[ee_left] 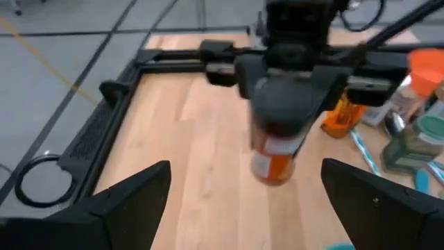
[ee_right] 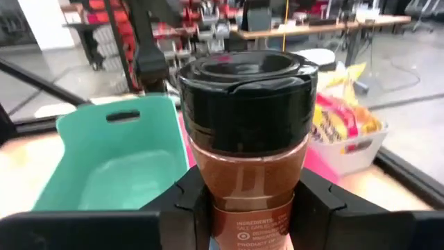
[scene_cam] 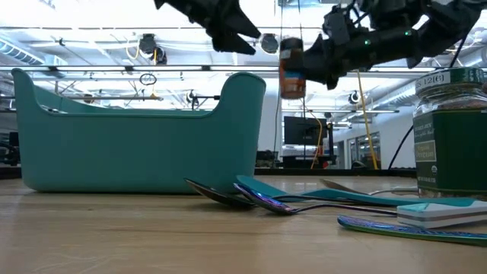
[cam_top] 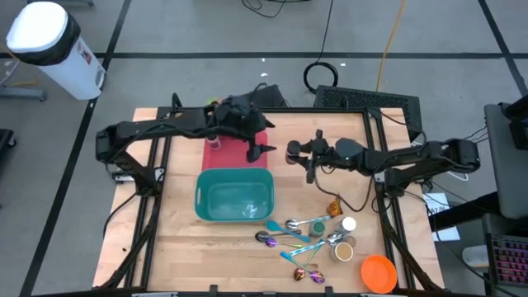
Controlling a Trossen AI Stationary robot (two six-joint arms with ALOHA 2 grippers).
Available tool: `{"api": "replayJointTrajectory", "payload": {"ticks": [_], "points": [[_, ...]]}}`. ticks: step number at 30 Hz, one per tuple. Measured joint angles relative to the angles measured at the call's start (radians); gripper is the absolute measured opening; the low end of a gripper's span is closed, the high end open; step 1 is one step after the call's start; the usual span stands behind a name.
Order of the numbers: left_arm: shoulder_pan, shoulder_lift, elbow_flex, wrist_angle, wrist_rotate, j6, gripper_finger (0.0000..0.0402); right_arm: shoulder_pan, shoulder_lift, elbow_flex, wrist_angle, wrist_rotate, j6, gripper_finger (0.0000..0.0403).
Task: Pick & Place Food Item
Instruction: Put the brown seasoning bottle into the red bin
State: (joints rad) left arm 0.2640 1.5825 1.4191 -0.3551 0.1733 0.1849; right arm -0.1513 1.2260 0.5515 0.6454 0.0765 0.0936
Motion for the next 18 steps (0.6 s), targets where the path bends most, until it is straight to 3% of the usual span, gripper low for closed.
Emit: {"api": "replayJointTrajectory", "payload": {"ticks": [5, 15, 18], "points": [[-0.024, 0.082, 0.097, -0.022, 0.008, 0.021, 0.0381, 0.008, 0.063, 0.045, -0.006, -0.021, 0.0, 0.0121], [-0.042, 0.17, 0.109, -0.01, 0.015, 0.041, 0.0381, 0.009, 0.099, 0.057, -0.015, -0.03, 0.0, 0.0121], [-0.039, 0.175, 0.109, -0.018, 0.075, 0.042, 0.0381, 0.009, 0.099, 0.057, -0.017, -0.03, 0.0, 0.0121]]}}
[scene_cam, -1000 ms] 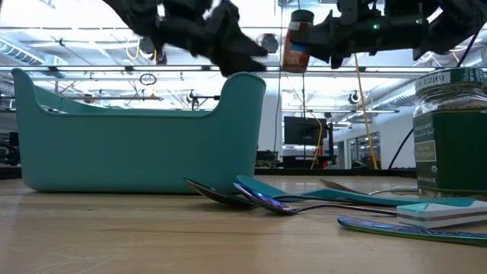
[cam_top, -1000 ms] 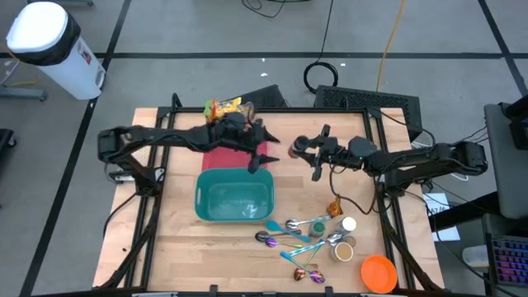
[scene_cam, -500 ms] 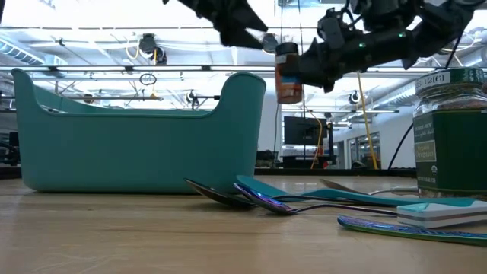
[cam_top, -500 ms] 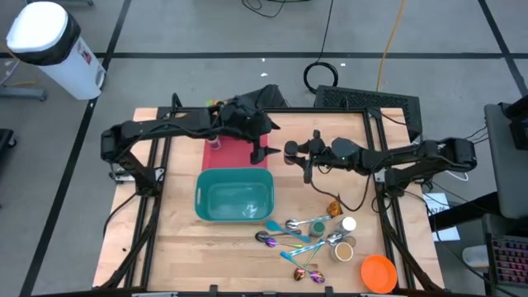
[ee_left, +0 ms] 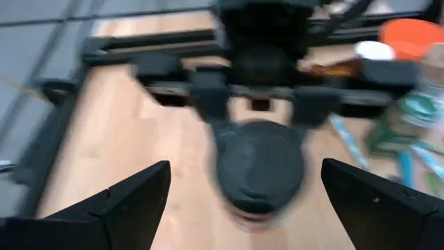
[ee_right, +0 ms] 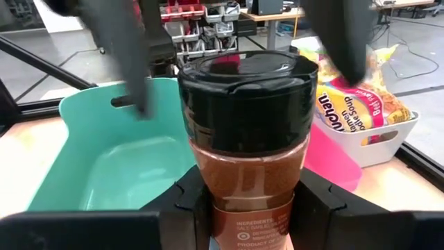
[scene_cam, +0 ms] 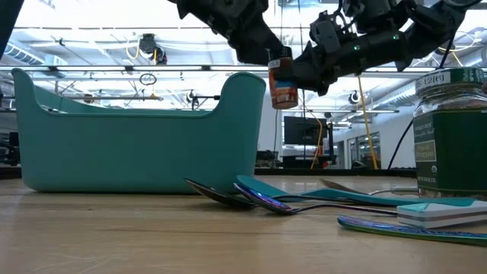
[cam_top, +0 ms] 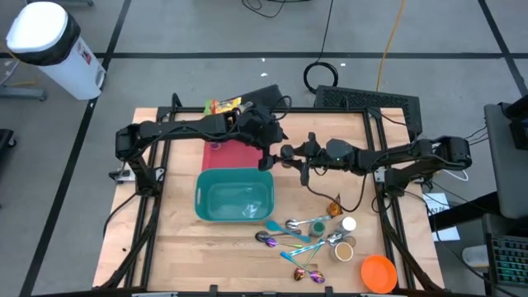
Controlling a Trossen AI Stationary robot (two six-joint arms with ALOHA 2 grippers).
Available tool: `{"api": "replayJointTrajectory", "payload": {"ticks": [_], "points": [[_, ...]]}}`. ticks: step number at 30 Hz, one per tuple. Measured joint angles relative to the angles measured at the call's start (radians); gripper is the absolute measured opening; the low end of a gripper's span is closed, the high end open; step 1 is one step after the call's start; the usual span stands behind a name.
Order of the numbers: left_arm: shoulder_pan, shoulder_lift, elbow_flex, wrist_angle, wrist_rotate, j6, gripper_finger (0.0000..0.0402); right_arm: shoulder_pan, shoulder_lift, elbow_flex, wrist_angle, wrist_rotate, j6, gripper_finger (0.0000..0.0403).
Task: Pick & Place Food Item
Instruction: Put the brown seasoning bottle into the red bin
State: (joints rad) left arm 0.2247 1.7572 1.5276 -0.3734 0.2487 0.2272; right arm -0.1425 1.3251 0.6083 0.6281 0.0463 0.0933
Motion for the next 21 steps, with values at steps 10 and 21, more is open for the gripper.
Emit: {"api": "replayJointTrajectory", "payload": {"ticks": [10, 21], "points": [[0.006, 0.009, 0.0, 0.019, 0.04, -0.018, 0.0381, 0.0, 0.0, 0.0, -0.008, 0.0, 0.0, 0.0121], [0.006, 0.02, 0.0, 0.009, 0.044, -0.016, 0.0381, 0.001, 0.0, 0.0, -0.009, -0.033, 0.0, 0.0121]]}}
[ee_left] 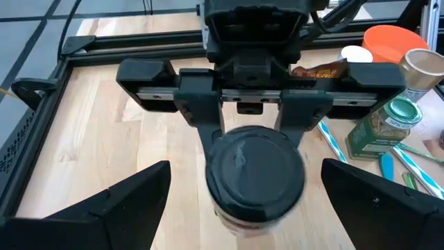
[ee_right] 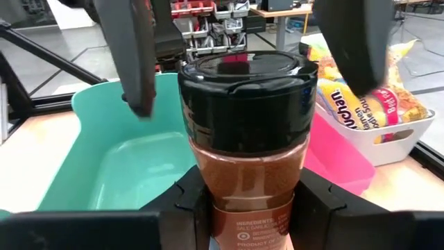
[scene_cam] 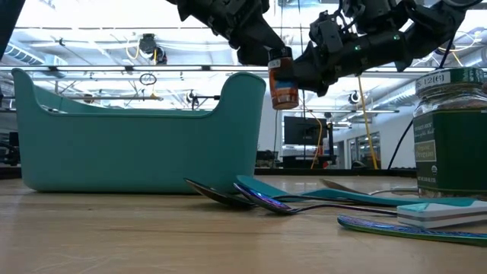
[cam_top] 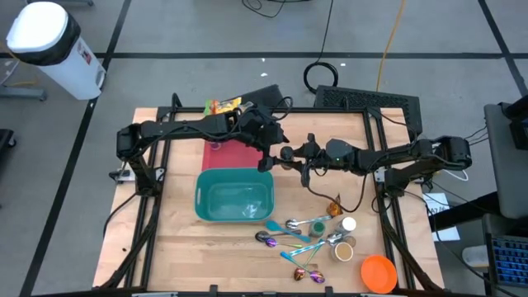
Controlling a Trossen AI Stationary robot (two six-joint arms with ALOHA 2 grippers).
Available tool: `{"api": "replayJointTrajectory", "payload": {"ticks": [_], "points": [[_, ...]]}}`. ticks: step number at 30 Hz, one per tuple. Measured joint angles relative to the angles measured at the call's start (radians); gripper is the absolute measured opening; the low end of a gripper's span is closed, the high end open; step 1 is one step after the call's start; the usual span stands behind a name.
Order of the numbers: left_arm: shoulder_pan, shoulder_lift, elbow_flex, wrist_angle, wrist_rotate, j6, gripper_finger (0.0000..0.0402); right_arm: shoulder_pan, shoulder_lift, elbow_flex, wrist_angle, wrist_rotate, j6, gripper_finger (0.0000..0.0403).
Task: Pick & Place Food Item
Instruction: Put the brown seasoning bottle into the red bin
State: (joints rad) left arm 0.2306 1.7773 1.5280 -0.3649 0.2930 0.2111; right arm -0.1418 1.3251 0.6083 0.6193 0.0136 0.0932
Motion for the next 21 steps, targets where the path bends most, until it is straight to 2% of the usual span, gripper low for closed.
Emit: {"api": "replayJointTrajectory", "payload": {"ticks": [8, 16, 21], "points": [[0.0, 0.057, -0.001, 0.025, 0.024, 0.001, 0.037, 0.0, 0.001, 0.0, -0.008, 0.006, -0.003, 0.0121], [0.007, 0.048, -0.001, 0.031, 0.023, 0.013, 0.0285, 0.0, 0.001, -0.001, -0.026, 0.006, -0.008, 0.0121], [0.01, 0.045, -0.001, 0.029, 0.023, 0.02, 0.0249, -0.001, 0.001, -0.001, -0.027, 0.008, -0.009, 0.0121]]}}
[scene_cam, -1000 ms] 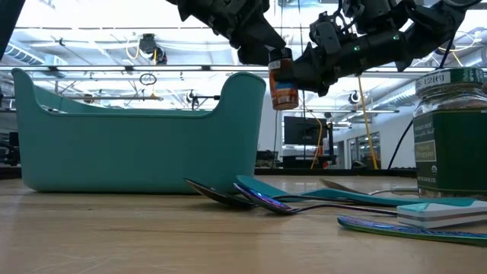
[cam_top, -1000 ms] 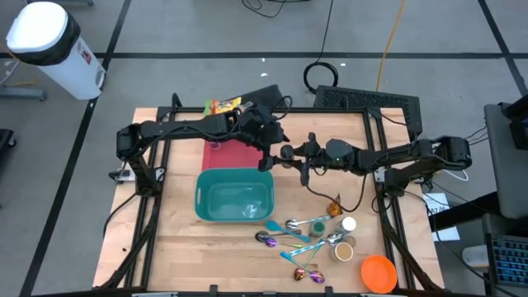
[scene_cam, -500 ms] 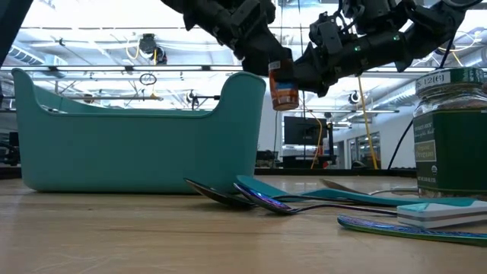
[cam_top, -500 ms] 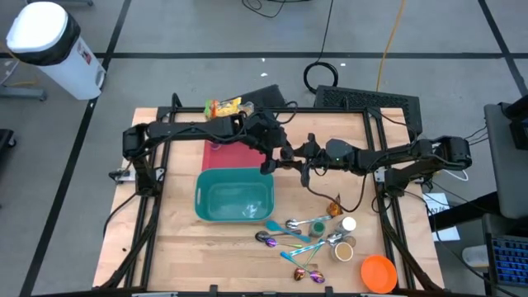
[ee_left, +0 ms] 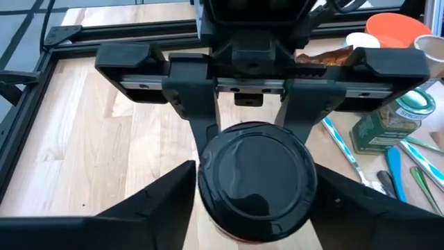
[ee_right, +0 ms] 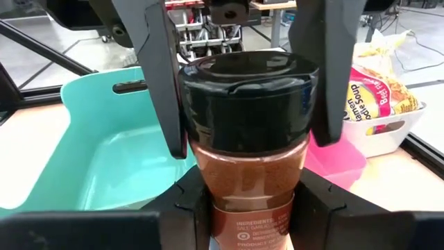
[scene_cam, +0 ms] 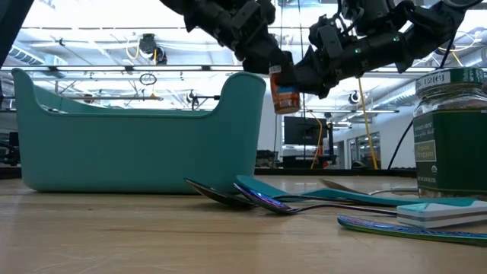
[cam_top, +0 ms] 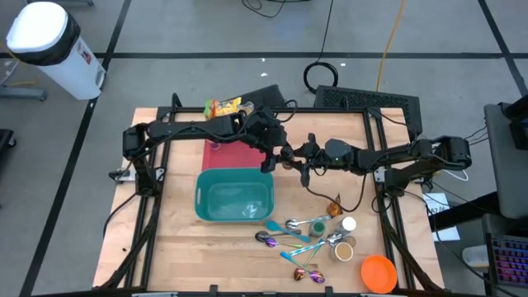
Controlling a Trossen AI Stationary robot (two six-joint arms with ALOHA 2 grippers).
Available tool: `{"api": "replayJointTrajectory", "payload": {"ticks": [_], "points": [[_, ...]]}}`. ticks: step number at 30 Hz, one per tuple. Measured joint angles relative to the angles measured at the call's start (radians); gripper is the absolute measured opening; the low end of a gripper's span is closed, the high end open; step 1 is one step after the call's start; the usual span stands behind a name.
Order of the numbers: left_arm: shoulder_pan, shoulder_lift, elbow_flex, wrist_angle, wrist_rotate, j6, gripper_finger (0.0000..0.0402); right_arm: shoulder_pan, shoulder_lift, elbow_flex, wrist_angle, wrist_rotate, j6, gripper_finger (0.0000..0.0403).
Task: Pick & Place Food Item
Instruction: Put the brown seasoning bottle into the red bin
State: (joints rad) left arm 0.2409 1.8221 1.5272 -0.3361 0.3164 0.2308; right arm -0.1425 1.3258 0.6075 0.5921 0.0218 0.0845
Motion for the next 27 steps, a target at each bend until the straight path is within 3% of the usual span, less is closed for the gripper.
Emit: {"api": "replayJointTrajectory", "payload": {"ticks": [14, 20, 27], "points": [[0.0, -0.008, 0.0, 0.002, 0.0, 0.002, 0.0206, 0.0, -0.001, 0.0, 0.003, 0.001, 0.001, 0.013], [0.003, -0.062, -0.002, -0.029, -0.04, -0.005, 0.0206, 0.0, -0.021, 0.002, -0.01, 0.0, -0.002, 0.0209], [0.046, -0.202, -0.014, -0.203, -0.226, -0.033, 0.0206, 0.002, -0.146, -0.003, -0.163, -0.032, 0.011, 0.0305]]}}
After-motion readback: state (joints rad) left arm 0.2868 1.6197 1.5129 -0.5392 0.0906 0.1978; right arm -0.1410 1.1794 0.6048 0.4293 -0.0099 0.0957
